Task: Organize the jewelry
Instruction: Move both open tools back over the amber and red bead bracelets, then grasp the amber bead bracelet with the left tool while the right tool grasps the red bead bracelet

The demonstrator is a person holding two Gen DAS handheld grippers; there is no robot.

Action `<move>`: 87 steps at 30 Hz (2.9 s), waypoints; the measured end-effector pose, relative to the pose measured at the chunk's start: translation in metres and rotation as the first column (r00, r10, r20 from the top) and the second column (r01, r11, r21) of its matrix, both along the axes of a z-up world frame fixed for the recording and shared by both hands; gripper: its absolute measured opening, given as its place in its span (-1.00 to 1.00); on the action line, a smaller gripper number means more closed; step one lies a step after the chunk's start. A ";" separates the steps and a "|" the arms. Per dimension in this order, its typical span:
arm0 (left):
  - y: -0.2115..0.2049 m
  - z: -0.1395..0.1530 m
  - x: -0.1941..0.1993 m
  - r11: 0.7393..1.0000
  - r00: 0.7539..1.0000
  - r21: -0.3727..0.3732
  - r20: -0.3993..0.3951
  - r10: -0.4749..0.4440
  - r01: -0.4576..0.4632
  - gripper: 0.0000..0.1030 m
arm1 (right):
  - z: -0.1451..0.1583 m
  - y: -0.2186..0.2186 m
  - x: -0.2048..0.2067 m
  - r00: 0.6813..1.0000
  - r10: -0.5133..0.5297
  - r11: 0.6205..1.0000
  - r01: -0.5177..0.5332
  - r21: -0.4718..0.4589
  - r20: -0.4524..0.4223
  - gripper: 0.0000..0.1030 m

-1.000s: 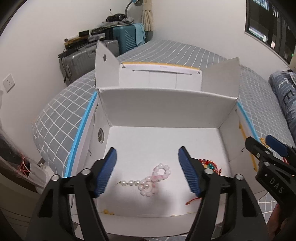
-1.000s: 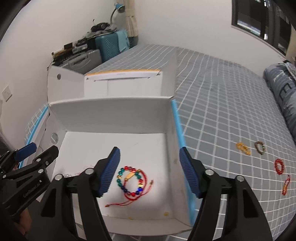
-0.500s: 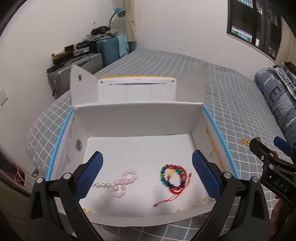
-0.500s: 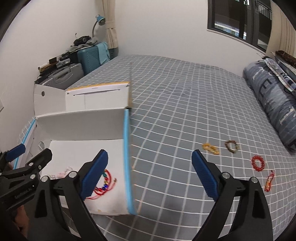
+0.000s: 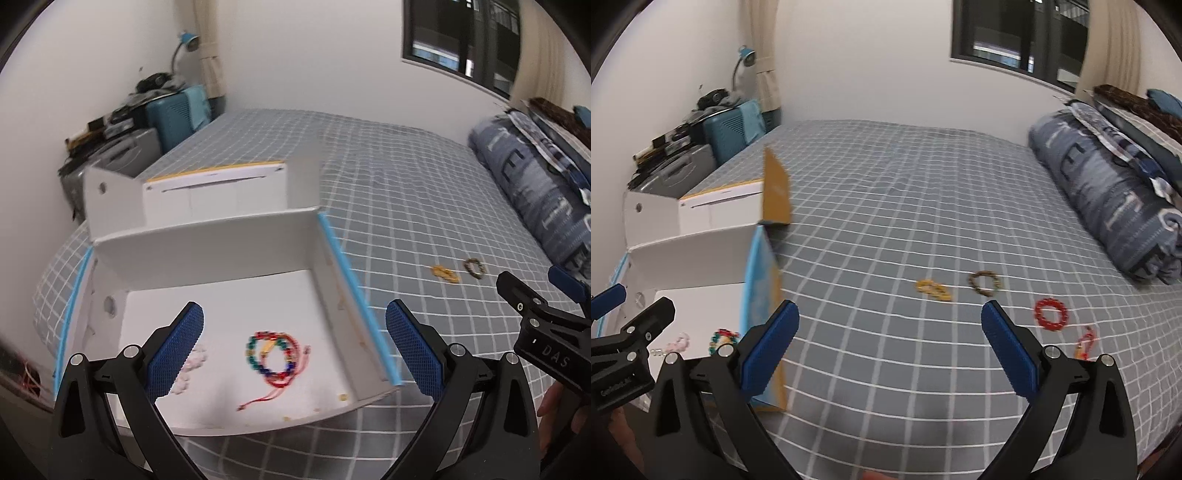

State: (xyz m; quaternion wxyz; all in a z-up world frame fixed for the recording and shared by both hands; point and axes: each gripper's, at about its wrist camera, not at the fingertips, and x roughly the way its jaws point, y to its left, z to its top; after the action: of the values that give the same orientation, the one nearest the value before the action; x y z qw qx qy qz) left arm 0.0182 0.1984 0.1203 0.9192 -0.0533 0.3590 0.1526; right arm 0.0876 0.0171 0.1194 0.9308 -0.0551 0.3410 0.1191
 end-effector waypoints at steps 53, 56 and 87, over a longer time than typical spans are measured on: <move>-0.190 -0.164 0.284 0.969 0.937 -0.070 -0.247 -0.248 0.238 0.88 | -0.159 -0.249 0.204 0.904 -0.288 0.958 0.275 -0.086 -0.316 0.62; -0.189 -0.173 0.289 0.969 0.934 -0.070 -0.259 -0.247 0.237 0.85 | -0.165 -0.250 0.209 0.903 -0.285 0.958 0.270 -0.091 -0.321 0.59; -0.187 -0.181 0.283 0.957 0.923 -0.105 -0.256 -0.288 0.270 -0.75 | -0.174 -0.250 0.214 0.907 -0.256 0.966 0.255 -0.046 -0.334 -0.75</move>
State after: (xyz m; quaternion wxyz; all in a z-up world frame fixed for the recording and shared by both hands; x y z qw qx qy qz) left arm 0.3008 0.0115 -0.0603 0.8721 -0.0116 0.4891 0.0136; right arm 0.3014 -0.2328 -0.0547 0.8663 0.0107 0.4994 0.0037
